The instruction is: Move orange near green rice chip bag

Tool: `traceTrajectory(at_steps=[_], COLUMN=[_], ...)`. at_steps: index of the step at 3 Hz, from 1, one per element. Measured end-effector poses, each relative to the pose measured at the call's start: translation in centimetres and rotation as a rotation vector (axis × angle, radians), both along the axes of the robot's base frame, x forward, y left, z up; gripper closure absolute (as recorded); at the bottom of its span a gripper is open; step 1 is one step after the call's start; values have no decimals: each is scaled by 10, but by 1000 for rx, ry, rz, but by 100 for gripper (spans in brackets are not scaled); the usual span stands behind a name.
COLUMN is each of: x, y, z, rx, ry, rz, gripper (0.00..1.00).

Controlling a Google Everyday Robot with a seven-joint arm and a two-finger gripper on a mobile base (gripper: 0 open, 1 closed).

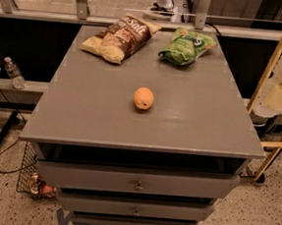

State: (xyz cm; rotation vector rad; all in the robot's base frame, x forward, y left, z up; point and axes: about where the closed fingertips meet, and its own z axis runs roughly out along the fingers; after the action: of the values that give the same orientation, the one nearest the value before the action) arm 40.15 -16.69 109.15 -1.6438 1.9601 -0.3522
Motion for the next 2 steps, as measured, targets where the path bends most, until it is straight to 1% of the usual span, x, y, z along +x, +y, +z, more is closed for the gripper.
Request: traceTrajectory(at_steps=[1, 2], x=[0, 8], y=[0, 14], z=[0, -4], rx=[0, 71], ry=[0, 4], rz=[0, 40], gripper=[0, 0])
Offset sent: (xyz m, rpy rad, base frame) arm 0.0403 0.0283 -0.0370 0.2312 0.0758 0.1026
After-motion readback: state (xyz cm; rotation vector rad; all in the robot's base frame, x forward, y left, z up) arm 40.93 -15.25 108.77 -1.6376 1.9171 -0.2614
